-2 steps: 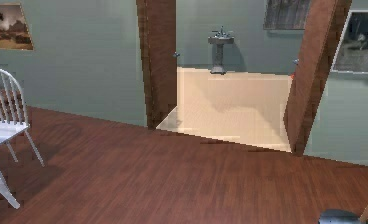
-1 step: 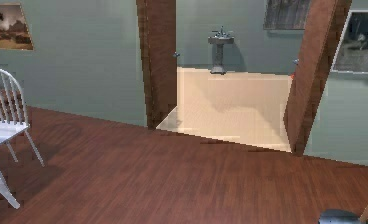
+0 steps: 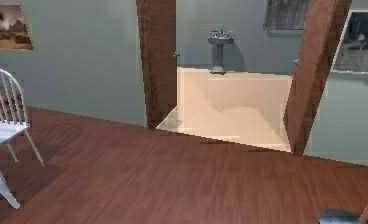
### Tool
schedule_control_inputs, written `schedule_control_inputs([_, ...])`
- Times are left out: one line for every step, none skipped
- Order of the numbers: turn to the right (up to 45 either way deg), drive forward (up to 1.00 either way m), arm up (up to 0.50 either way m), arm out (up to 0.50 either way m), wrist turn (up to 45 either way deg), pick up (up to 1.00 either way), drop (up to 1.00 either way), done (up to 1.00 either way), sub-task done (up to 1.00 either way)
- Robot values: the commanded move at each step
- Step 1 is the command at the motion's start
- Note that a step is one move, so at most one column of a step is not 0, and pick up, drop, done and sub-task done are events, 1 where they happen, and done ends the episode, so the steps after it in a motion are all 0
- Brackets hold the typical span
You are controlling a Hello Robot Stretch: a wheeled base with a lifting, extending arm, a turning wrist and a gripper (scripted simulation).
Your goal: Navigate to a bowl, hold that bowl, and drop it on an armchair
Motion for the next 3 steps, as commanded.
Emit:
schedule_control_inputs([0.0, 0.0, 0.0, 0.0, 45.0, 0.0, 0.0, 0.0, 0.0])
schedule_control_inputs([0.0, 0.0, 0.0, 0.0, 30.0, 0.0, 0.0, 0.0, 0.0])
schedule_control_inputs([0.0, 0.0, -0.34, 0.0, 0.0, 0.0, 0.0, 0.0, 0.0])
